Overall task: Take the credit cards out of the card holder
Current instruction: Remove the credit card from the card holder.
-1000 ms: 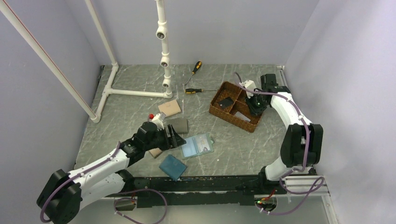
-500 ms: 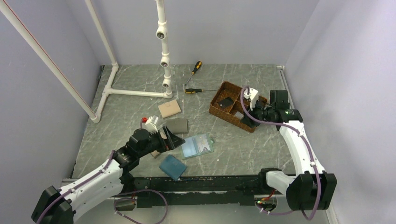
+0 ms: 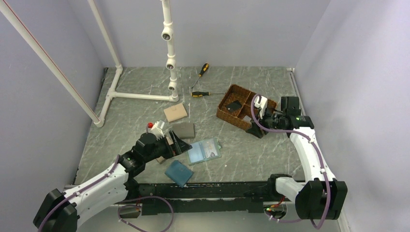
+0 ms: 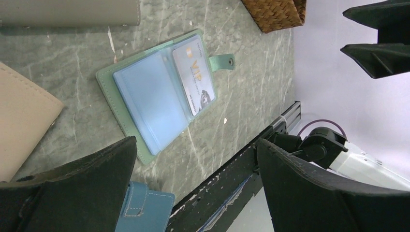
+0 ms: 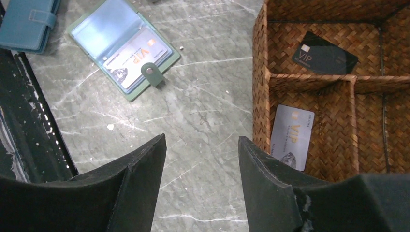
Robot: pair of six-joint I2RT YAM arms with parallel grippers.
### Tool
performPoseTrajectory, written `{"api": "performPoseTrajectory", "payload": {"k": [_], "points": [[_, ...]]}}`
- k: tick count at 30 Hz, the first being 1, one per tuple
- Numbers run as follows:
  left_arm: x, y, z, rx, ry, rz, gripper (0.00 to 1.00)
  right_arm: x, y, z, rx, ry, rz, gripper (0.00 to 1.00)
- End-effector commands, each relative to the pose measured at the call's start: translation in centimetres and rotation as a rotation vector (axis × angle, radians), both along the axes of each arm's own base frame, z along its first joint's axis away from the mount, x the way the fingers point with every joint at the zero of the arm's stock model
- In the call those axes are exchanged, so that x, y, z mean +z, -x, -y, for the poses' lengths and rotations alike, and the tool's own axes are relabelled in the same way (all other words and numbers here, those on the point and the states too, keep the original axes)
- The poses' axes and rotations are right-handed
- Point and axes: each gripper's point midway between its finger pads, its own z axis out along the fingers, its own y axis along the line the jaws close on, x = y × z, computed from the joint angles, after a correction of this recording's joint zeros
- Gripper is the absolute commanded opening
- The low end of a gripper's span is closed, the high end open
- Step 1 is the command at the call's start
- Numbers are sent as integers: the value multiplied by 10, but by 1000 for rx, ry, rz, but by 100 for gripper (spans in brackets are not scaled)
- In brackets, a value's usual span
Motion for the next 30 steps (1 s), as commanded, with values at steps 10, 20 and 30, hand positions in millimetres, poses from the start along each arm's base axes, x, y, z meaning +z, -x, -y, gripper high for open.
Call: {"api": "performPoseTrajectory", "payload": {"k": [10,20,30], "points": [[-4,5,-13,5,-132,-64,99,-5,4,-2,59,-7,58,65],[-9,8,-32,15,-255,-49,100,-24,-4,6,27,4,-14,66],[-13,7,-32,13,-240,-18,99,-16,-7,10,-4,3,18,66]]}}
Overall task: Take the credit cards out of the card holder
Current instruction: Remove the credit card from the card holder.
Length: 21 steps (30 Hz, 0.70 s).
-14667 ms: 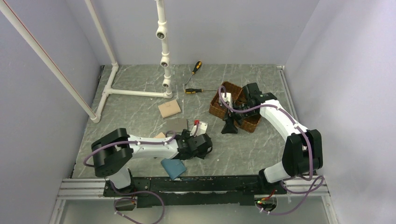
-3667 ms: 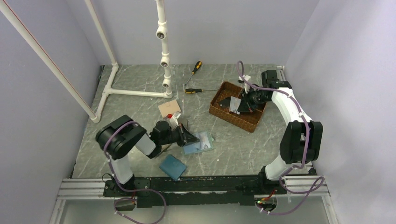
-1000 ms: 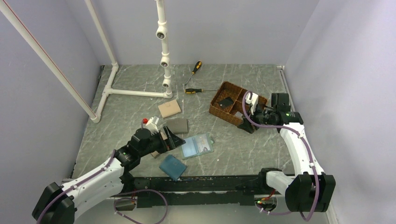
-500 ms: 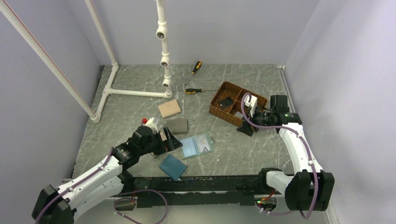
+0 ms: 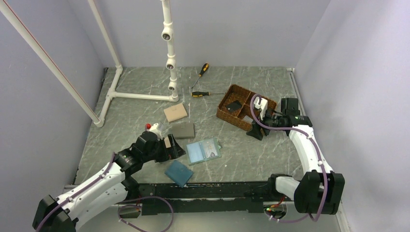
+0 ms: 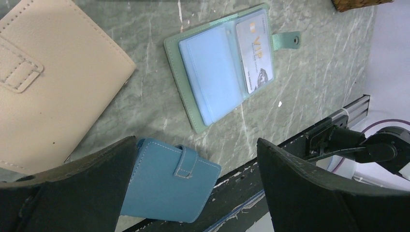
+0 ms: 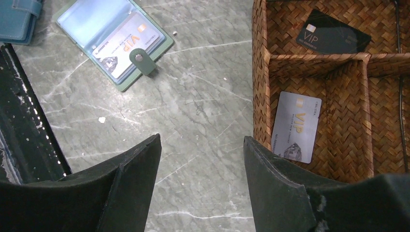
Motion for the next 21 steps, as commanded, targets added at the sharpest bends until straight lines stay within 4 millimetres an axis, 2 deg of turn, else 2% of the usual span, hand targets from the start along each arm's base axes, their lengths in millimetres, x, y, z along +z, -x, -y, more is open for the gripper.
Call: {"api": "performPoseTrajectory", "payload": {"k": [1,5,9,13,14,15,21], "points": [[12,-10,6,-11,38,81,99,14,-4,-1,9,-8,80,66],[16,-18,18,-37,89,128,99,19,-2,-4,24,-20,93,67],[30,-32,42,-99,168,210,99,18,0,-7,36,-42,55,67],[36,-51,59,-180,101,222,99,9,3,-18,66,-66,-26,66],[33,-56,65,-204,76,209,97,5,3,-22,79,-66,-44,66],[38,-61,71,-227,75,224,95,2,5,-28,92,-67,-62,65],[22,-79,100,-335,31,140,75,-11,19,-79,238,-58,-162,63]]}}
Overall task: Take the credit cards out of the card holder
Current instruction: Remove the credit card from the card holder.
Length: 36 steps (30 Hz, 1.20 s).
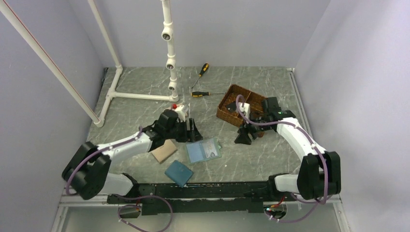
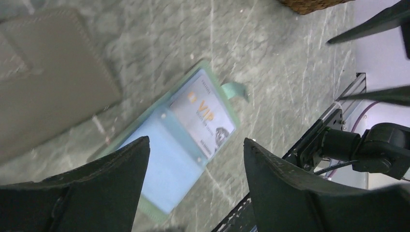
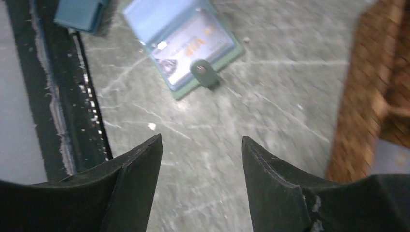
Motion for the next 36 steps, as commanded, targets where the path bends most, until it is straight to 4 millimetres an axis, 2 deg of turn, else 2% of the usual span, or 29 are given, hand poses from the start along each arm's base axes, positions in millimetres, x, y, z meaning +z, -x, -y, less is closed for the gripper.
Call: {"api": "performPoseTrajectory", "payload": {"k": [1,3,6,8,11,15,21,28,36], "points": [[8,-11,23,-111,13,25,74,15,-3,-41,87,-47,-18,62],[3,-10,27,-117,28,9,72,21,-4,-58,92,-92,-75,57],[2,-9,29,-100,64,1,69,22,-14,-74,30,-157,-195,36],[5,-9,32,-88,111,0,67,15,-18,-82,-1,-178,-287,20],[3,-7,36,-74,172,-21,61,-3,-18,-94,-12,-170,-405,10],[-8,-3,38,-63,196,-62,53,-18,-11,-109,10,-131,-454,8],[-16,0,41,-55,234,-98,49,-38,-4,-119,11,-73,-502,8],[-27,4,45,-49,285,-141,48,-68,-9,-117,-72,35,-526,8],[-49,6,39,-17,213,-208,51,-84,-12,-113,-127,98,-533,7]]}}
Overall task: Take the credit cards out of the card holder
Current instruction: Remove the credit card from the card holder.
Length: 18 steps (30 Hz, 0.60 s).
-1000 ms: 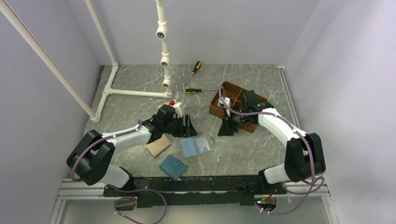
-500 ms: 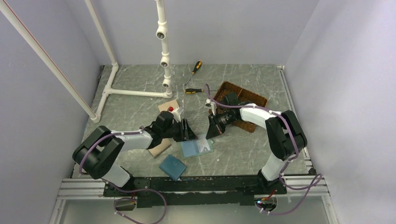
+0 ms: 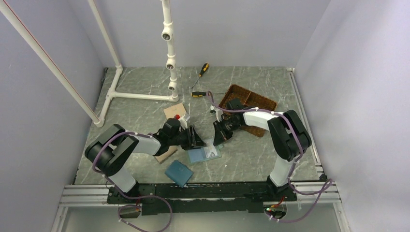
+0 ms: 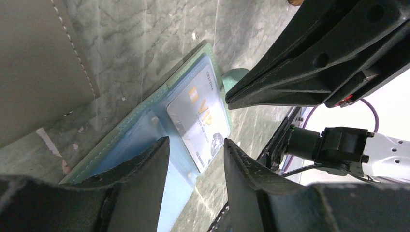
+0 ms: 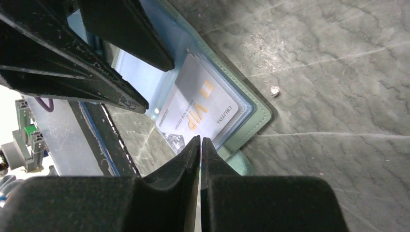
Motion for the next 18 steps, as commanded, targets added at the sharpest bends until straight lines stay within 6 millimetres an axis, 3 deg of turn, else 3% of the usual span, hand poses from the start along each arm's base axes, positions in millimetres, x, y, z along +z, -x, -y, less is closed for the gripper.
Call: {"api": "performPoseTrajectory", "payload": {"k": [1,18], "points": [[1,-3,1,-1,-12,2,51,-2,-13,-5,-19,24,37,7],[-18,3,4,-7,-23,-87,49,-24,2,-10,14,71,-56,6]]}}
